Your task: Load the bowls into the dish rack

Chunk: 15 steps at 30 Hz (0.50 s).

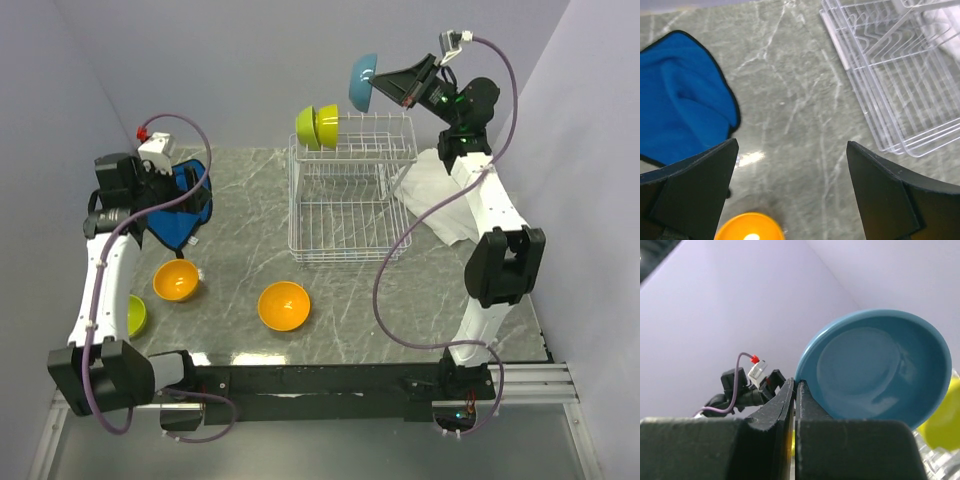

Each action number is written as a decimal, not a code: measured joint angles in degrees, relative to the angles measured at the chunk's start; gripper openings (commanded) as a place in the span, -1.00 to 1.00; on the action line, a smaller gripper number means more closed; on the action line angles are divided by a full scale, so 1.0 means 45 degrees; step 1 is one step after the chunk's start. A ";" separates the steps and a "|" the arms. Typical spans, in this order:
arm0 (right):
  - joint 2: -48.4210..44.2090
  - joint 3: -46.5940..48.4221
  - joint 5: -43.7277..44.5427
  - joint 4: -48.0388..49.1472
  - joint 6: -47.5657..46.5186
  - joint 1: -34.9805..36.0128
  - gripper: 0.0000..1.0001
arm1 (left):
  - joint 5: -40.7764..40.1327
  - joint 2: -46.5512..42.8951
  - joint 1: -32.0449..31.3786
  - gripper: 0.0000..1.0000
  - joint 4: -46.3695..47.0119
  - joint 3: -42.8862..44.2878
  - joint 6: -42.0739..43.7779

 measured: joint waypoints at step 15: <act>0.2866 -0.0763 -0.0534 0.4707 0.4405 -0.0432 -1.00 | -0.1739 0.2477 0.0005 0.94 -0.3405 0.3240 0.3813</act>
